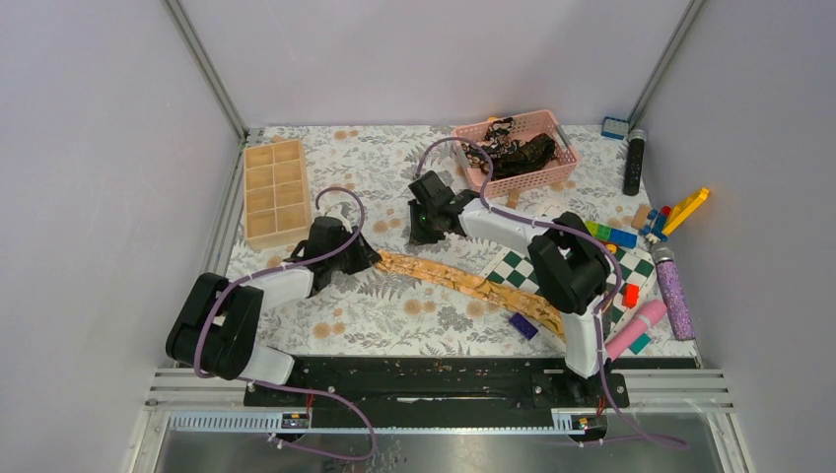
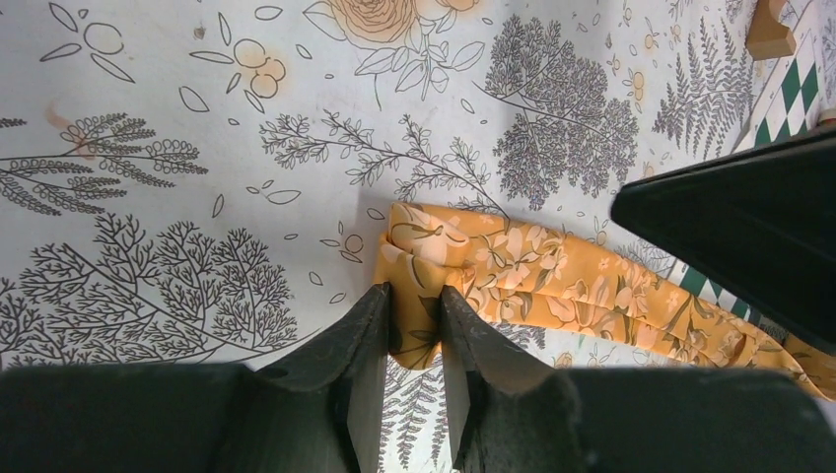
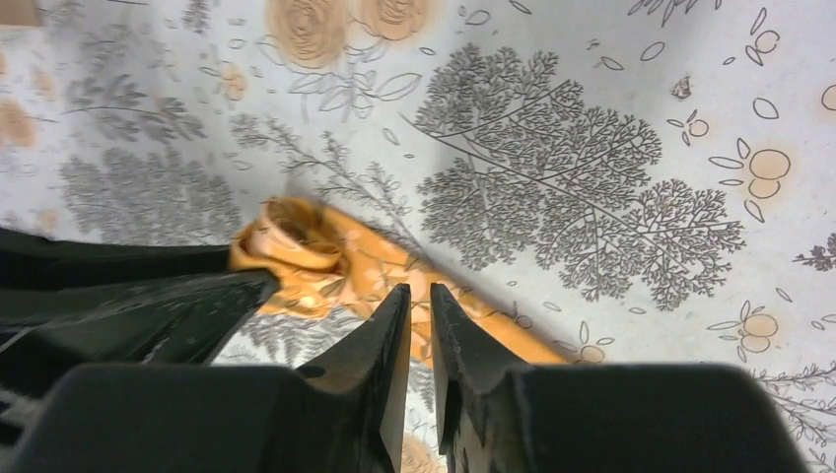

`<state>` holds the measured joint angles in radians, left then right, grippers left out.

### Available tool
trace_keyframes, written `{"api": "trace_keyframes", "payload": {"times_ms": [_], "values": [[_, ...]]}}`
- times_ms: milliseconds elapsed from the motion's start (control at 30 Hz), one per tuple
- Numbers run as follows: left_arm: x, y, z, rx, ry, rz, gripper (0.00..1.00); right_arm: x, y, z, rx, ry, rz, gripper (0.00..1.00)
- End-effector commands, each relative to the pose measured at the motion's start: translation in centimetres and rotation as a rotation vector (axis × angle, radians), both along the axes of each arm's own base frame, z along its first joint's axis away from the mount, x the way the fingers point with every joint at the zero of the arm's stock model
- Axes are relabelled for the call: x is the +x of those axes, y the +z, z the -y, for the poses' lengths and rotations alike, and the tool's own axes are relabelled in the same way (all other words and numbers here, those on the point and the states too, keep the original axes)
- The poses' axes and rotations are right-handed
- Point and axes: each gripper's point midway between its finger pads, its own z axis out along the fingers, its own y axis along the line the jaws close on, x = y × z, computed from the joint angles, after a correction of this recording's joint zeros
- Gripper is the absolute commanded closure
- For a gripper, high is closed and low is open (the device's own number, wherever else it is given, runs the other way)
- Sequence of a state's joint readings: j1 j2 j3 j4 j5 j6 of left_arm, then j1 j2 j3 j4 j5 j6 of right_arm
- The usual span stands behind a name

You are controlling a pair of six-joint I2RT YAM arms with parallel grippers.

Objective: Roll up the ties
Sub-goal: Roll the tie at the center of the board.

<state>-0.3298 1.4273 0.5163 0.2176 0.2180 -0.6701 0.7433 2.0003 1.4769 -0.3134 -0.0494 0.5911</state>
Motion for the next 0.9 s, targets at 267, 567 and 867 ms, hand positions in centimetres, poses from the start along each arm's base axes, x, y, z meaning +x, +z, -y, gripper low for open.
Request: {"api": "trace_keyframes", "payload": {"times_ms": [267,567,867], "values": [[2.1,3.5,0.6,0.055,0.013,0.123,0.75,0.1,-3.9,1.6,-0.141,0.024,-0.028,0.82],[2.0,3.1,0.6,0.061,0.016,0.117,0.75,-1.7,-4.3,0.3,-0.062,0.088,-0.095,0.83],[2.1,3.0,0.6,0.059,0.027,0.110,0.70,-3.4,-4.3,-0.2,-0.032,0.142,-0.123,0.83]]}}
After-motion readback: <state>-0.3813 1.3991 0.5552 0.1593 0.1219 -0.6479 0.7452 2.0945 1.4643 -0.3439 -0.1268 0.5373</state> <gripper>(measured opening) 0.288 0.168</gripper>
